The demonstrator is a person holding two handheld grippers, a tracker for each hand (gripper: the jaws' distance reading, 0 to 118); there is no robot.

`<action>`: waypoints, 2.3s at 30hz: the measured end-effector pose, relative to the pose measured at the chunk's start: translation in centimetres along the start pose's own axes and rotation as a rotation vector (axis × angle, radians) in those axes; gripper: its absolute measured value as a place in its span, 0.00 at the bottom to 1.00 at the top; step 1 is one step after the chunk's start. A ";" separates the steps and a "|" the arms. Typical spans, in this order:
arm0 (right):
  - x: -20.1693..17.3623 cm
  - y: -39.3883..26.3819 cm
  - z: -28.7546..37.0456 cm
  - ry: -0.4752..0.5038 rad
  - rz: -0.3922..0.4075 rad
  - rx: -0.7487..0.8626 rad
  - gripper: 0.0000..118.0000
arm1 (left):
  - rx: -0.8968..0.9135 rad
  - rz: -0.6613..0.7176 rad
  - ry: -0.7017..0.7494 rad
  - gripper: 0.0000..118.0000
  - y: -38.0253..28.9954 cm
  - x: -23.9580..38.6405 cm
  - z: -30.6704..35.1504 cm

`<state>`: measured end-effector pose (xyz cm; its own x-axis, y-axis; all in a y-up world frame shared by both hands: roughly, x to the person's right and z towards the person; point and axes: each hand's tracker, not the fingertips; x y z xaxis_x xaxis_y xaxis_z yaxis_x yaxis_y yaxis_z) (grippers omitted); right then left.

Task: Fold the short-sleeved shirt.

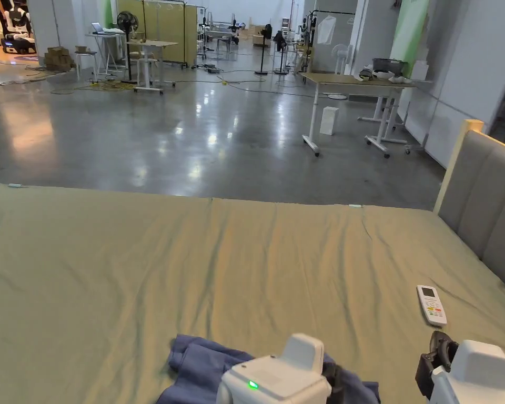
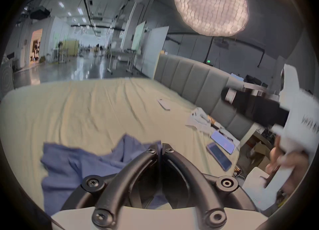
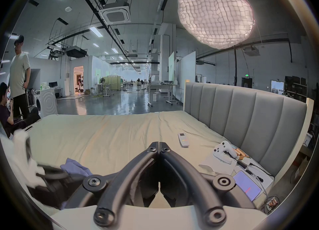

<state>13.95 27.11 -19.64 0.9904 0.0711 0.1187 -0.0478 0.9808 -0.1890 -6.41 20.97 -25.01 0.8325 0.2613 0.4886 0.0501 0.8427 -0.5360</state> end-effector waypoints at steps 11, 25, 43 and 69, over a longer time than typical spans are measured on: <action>-2.0 0.4 -0.2 0.074 0.042 0.007 0.00 | 0.187 0.036 0.228 0.73 0.4 -4.5 7.1; -7.5 2.8 -1.0 0.175 0.065 0.091 0.00 | 0.398 -0.030 0.640 0.06 3.7 -11.0 18.6; -7.2 0.4 -2.6 0.196 0.105 0.010 0.00 | -0.153 0.261 0.530 0.34 -3.9 -20.1 12.3; -2.1 -0.8 -6.7 0.129 0.084 -0.145 0.00 | -0.340 0.147 0.573 0.03 -7.2 -17.6 11.0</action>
<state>12.82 24.92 -26.27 0.9926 0.1182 -0.0277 -0.1207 0.9352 -0.3328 -27.46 15.49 -22.18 1.0000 -0.0079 0.0030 0.0071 0.5983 -0.8012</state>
